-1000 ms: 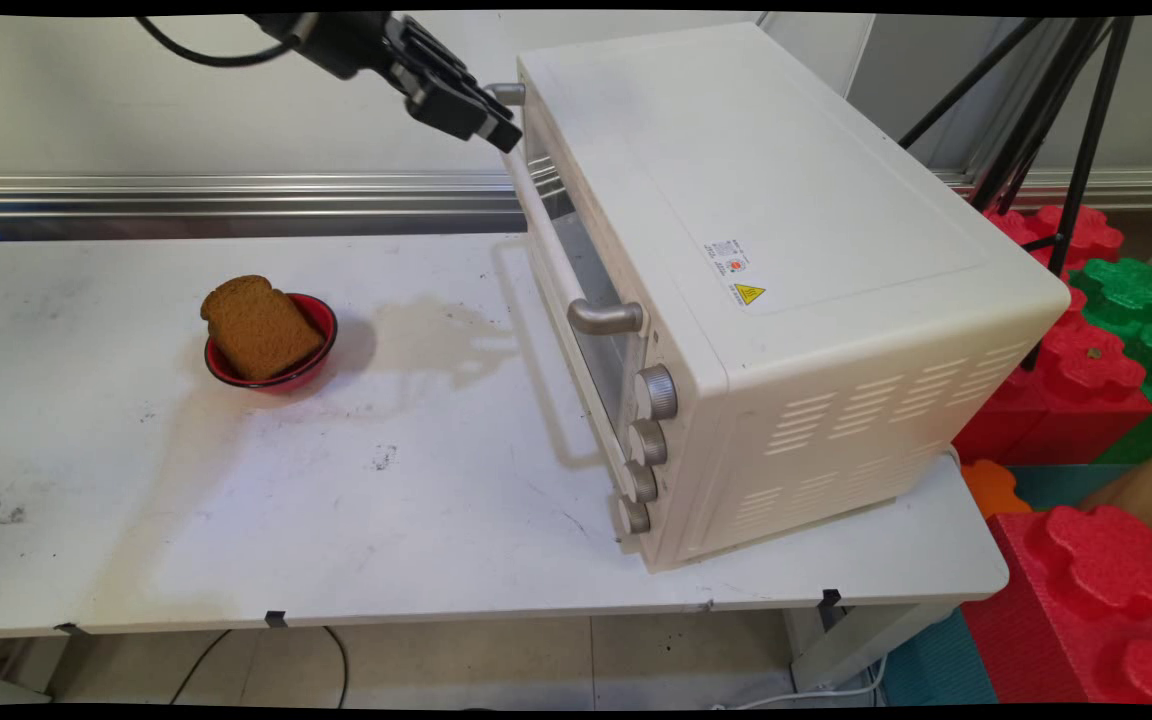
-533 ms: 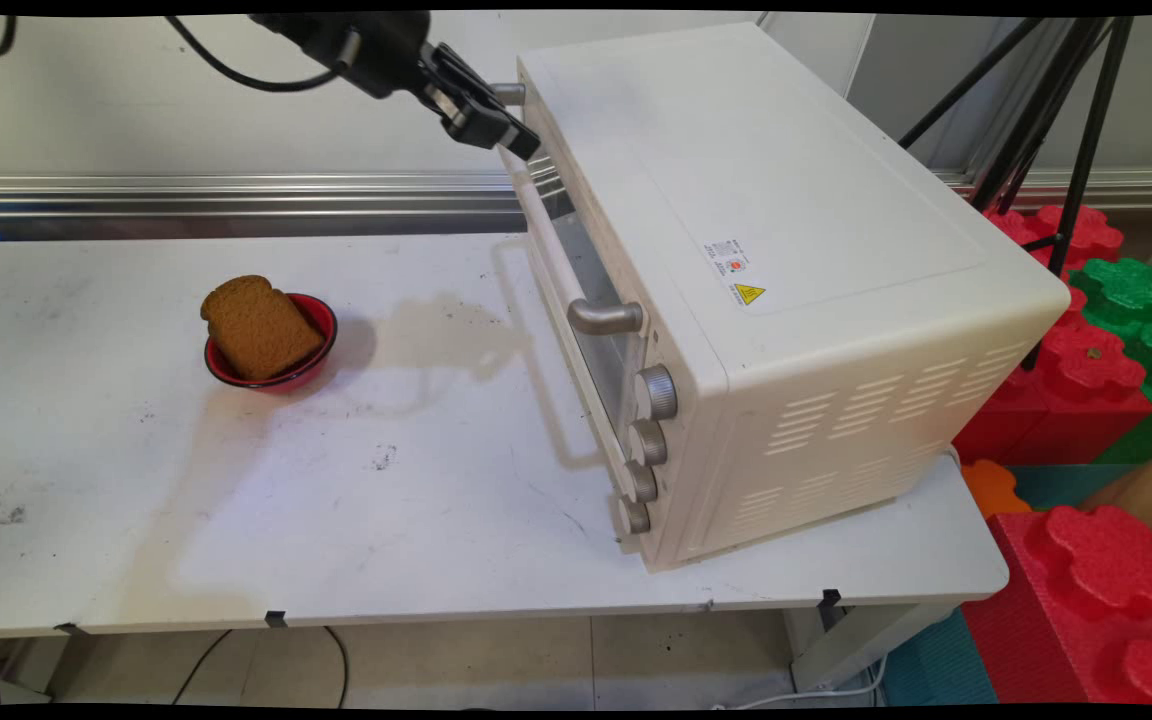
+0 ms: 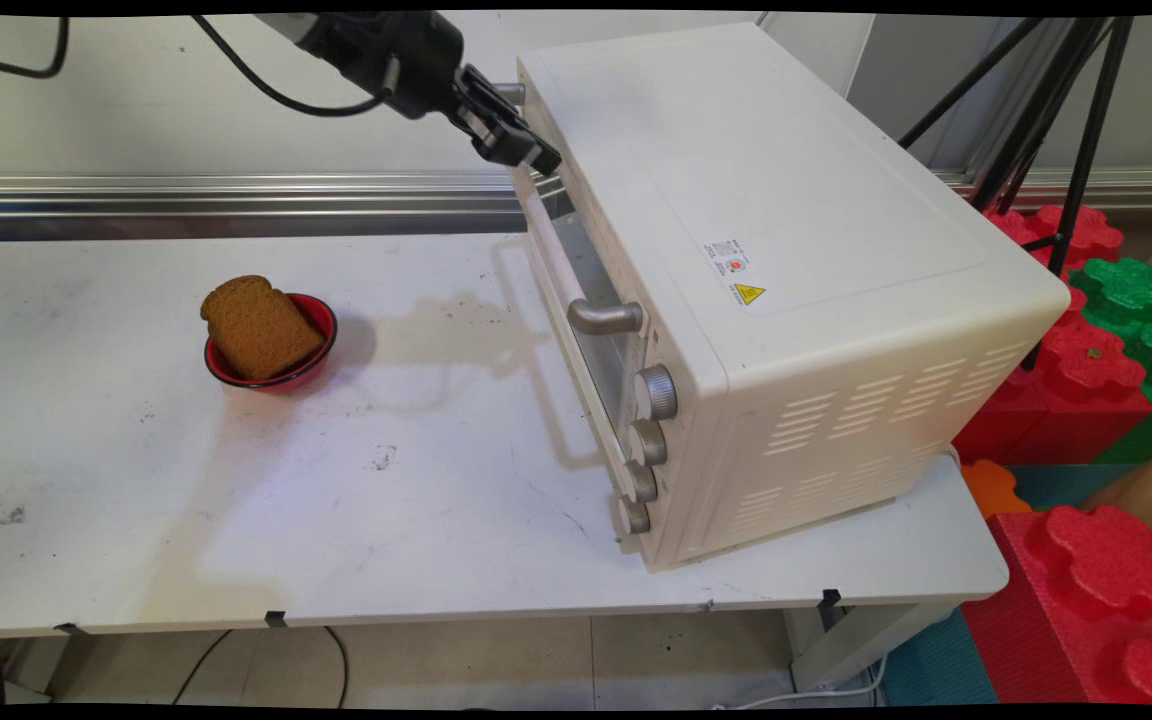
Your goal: Open the oven
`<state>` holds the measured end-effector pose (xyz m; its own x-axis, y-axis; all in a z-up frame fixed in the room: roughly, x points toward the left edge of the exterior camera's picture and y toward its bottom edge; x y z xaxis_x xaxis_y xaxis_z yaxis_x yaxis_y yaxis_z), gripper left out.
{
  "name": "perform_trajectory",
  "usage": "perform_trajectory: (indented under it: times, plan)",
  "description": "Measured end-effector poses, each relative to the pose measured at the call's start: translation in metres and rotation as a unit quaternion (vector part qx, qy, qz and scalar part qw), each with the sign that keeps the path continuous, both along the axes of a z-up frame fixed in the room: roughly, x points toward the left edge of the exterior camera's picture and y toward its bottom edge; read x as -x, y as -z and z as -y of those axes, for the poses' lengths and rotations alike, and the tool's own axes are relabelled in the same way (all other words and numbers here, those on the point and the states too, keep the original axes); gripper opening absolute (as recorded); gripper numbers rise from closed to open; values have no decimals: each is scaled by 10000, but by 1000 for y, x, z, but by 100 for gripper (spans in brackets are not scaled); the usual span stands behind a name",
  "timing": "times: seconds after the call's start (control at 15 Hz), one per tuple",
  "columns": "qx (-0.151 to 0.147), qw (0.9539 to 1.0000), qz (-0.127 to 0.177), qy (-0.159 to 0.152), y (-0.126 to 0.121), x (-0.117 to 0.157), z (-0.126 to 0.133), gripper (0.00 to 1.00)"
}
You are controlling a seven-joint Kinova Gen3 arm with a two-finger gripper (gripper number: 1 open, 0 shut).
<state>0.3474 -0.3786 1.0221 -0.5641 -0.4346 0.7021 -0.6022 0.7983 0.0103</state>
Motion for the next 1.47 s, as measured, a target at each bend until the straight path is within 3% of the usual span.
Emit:
perform_trajectory:
  times: [0.73, 1.47]
  plan:
    - [-107, 9999, 79, -66, 27, 9, 4, 0]
    - [-321, 9989, 321, -100, 48, -16, -20, 0]
